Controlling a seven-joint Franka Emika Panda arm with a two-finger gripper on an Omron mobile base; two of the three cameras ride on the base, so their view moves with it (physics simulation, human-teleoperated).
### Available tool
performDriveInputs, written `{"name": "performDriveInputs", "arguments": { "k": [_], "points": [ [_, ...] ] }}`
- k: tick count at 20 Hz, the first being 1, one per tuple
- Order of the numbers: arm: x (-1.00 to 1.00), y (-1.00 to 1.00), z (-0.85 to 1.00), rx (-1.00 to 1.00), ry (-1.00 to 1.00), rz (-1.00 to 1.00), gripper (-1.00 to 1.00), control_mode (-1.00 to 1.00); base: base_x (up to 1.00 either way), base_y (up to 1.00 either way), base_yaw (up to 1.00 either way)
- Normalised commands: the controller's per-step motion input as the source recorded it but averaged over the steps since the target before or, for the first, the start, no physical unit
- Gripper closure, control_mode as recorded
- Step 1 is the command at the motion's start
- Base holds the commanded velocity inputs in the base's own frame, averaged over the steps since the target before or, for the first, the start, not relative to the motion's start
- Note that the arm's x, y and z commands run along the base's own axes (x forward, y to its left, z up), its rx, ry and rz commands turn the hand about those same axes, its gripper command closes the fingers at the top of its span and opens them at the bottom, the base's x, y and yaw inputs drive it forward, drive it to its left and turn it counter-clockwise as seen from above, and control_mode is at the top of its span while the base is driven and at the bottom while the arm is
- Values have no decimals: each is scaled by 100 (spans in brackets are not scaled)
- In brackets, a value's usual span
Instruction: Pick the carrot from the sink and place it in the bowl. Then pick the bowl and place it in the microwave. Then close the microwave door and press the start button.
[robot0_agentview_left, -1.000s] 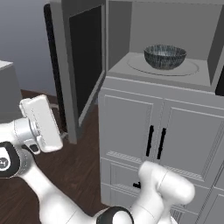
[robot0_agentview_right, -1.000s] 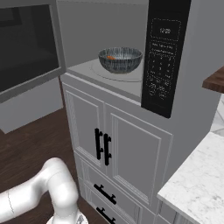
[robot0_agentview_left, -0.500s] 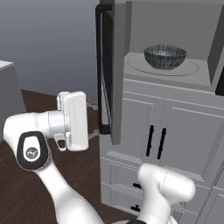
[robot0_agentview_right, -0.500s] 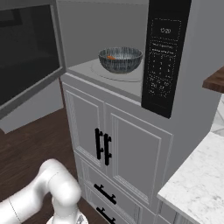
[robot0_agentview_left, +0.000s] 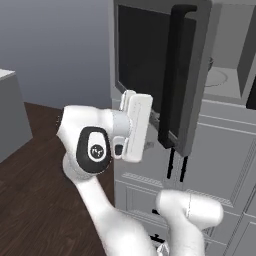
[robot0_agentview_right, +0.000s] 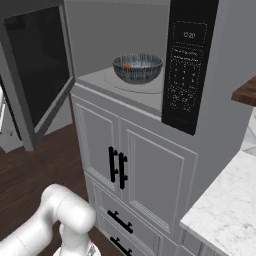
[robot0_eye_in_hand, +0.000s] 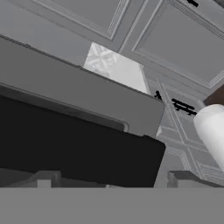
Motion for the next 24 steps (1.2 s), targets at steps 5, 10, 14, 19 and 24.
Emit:
{"name": "performDriveInputs", "arguments": {
  "k": [5,10,14,19,24],
  "points": [
    [22,-85,1,19,-7,4,-100,-100,0,0,0],
    [48,-69,0,16,-6,4,-100,-100,0,0,0],
    [67,-63,0,16,-1,3,-100,-100,0,0,0],
    [79,-60,0,16,-1,4,-100,-100,0,0,0],
    [71,-59,0,16,-8,4,-100,-100,0,0,0]
  ]
}}
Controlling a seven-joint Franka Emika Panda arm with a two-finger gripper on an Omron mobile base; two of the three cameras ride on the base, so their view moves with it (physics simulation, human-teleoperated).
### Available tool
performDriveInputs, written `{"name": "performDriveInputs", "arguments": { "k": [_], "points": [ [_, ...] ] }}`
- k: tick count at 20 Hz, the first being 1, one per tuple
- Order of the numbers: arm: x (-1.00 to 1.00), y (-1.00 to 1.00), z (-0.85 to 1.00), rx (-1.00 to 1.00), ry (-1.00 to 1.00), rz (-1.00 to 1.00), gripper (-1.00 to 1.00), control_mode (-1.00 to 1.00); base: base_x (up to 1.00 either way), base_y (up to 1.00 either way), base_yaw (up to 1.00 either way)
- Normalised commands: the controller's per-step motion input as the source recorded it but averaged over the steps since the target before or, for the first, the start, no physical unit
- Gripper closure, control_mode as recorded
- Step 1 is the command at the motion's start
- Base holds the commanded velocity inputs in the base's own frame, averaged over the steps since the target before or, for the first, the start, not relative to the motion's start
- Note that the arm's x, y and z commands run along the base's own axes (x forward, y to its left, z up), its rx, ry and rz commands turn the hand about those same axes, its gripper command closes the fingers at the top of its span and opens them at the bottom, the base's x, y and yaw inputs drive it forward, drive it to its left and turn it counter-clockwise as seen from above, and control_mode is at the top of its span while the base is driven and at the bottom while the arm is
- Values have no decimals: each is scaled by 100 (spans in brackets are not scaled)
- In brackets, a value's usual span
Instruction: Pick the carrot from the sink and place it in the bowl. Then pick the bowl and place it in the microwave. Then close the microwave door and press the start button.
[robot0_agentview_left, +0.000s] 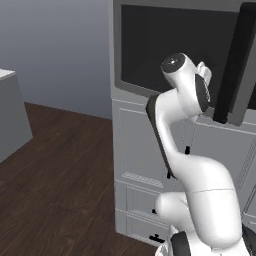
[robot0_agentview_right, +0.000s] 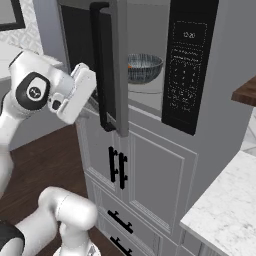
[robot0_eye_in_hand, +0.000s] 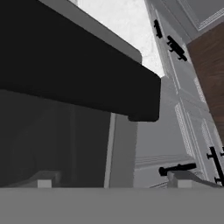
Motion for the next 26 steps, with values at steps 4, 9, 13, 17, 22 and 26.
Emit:
{"name": "performDriveInputs", "arguments": {
  "k": [4,9,13,17,22,26],
  "points": [
    [51,-47,-1,16,-26,9,-100,-100,0,0,0],
    [66,-37,0,14,-27,5,-100,-100,0,0,0],
    [86,-10,0,8,-13,0,-100,-100,0,0,0],
    [100,0,-11,1,-6,0,-100,-100,0,0,0],
    [98,0,-18,1,-6,0,-100,-100,0,0,0],
    [14,16,-6,-1,-4,0,-100,-100,0,0,0]
  ]
}}
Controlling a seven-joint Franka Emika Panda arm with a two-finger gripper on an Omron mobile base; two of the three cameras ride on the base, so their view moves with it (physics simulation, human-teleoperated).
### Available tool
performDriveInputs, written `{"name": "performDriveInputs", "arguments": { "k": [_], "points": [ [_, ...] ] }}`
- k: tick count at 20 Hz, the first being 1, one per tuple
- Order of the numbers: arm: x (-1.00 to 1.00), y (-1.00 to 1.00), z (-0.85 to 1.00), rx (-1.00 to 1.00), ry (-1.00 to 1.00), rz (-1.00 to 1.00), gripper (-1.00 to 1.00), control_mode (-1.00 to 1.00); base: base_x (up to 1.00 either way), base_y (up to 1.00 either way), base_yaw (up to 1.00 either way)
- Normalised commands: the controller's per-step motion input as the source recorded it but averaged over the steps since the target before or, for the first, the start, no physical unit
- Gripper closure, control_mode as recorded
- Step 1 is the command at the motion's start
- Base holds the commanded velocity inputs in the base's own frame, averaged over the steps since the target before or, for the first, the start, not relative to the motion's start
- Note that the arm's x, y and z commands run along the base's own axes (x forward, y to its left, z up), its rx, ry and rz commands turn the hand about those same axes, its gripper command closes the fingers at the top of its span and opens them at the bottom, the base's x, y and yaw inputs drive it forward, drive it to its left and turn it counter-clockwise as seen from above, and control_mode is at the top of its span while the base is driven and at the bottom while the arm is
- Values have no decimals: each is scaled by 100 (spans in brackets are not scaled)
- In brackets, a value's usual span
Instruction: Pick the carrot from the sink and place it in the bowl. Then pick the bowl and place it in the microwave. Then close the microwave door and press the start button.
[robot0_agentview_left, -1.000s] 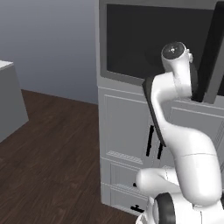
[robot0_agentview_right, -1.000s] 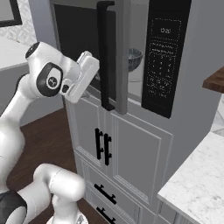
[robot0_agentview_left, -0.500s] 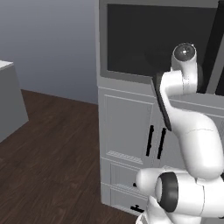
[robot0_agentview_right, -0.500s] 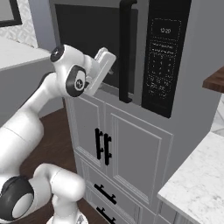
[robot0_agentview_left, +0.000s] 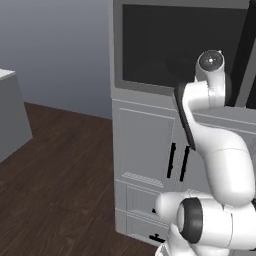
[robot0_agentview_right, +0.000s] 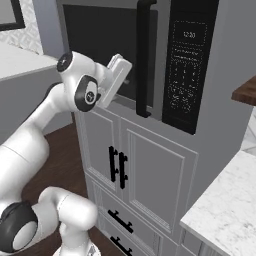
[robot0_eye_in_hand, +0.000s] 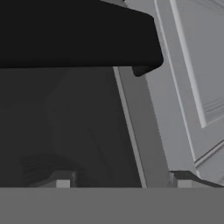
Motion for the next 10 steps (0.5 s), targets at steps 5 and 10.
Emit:
{"name": "performDriveInputs", "arguments": {
  "k": [5,10],
  "points": [
    [-59,47,42,-13,1,1,-100,-100,0,0,0],
    [-68,29,35,-29,17,2,-100,-100,0,0,0]
  ]
}}
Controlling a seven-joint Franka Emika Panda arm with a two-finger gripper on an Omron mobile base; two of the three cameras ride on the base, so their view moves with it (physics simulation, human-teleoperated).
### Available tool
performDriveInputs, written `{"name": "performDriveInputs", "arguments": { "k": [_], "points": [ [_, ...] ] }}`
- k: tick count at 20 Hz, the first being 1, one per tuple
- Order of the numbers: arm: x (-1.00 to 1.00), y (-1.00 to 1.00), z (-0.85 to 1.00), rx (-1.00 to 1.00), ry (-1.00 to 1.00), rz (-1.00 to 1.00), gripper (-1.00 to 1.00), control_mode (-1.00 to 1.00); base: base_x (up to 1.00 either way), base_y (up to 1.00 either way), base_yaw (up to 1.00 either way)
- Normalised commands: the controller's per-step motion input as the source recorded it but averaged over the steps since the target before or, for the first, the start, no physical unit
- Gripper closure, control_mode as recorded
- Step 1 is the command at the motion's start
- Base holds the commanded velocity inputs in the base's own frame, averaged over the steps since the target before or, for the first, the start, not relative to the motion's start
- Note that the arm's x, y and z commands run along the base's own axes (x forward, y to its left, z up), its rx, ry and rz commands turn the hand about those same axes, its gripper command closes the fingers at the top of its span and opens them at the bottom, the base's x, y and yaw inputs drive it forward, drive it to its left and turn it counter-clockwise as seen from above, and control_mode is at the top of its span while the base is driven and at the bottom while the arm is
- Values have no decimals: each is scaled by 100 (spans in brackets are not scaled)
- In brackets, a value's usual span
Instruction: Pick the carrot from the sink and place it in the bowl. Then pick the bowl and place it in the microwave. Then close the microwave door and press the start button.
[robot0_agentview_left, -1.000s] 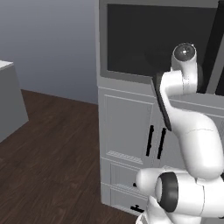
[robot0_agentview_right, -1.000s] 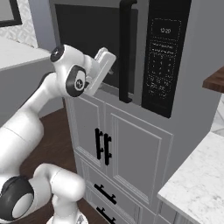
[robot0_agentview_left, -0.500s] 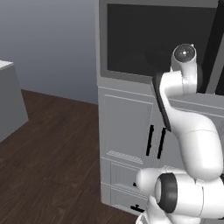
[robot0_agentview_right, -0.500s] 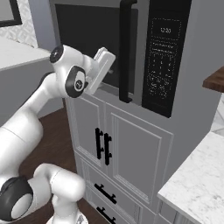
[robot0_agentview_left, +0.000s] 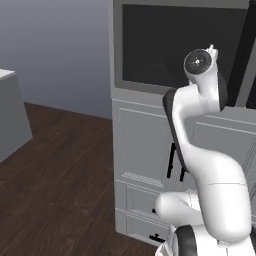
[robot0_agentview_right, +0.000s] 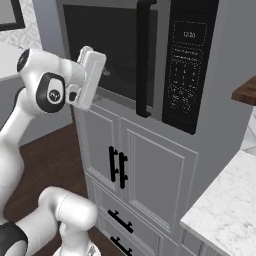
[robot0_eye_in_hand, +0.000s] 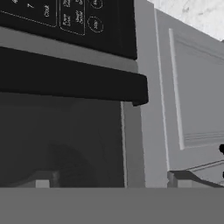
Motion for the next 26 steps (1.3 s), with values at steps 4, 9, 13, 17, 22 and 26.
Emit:
{"name": "performDriveInputs", "arguments": {
  "k": [4,9,13,17,22,26],
  "points": [
    [-47,2,4,-43,17,9,-100,-100,0,0,0],
    [-47,5,-7,-47,25,26,100,-100,0,0,0],
    [-48,-9,11,-34,33,26,100,-100,0,0,0],
    [-70,0,49,-24,48,18,100,-100,0,0,0],
    [-78,13,31,-38,40,15,100,-100,0,0,0],
    [-61,9,0,-41,-2,15,100,-100,0,0,0]
  ]
}}
